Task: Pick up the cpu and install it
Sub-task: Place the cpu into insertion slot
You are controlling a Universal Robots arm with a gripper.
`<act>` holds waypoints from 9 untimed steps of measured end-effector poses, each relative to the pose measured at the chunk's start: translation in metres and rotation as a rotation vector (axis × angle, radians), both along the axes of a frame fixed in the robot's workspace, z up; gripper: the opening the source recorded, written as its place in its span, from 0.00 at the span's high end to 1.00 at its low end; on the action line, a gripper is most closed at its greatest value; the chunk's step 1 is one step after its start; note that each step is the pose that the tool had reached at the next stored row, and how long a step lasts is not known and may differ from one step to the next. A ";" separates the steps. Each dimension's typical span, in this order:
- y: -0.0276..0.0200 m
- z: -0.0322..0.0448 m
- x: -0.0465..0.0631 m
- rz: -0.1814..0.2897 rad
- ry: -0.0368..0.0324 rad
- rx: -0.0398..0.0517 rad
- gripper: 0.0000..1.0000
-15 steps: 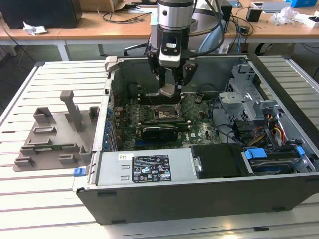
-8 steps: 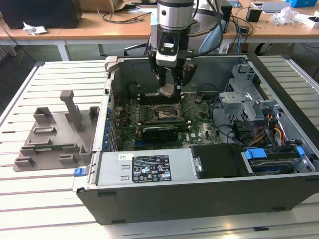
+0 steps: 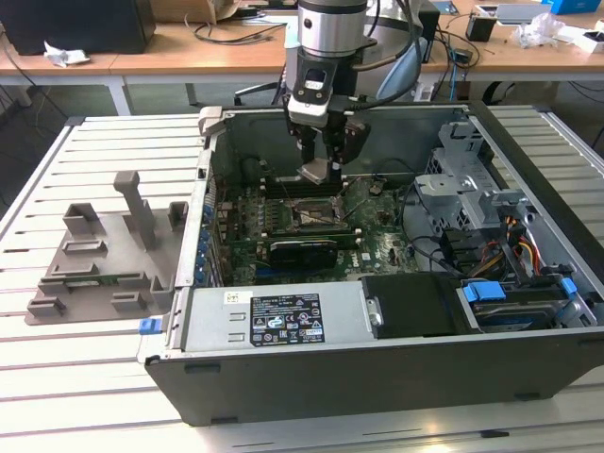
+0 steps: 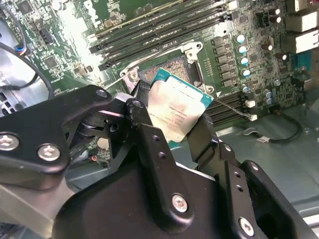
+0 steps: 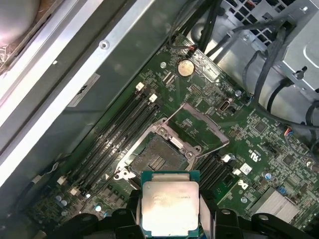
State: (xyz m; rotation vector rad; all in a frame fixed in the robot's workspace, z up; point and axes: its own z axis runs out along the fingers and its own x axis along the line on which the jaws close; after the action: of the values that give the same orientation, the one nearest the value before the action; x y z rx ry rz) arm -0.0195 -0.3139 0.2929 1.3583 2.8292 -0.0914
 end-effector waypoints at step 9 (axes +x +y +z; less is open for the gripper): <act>0.0000 -0.0001 0.000 -0.102 -0.0001 -0.0006 0.45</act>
State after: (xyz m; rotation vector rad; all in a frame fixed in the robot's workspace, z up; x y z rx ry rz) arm -0.0195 -0.3139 0.2928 1.5020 2.7586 -0.0924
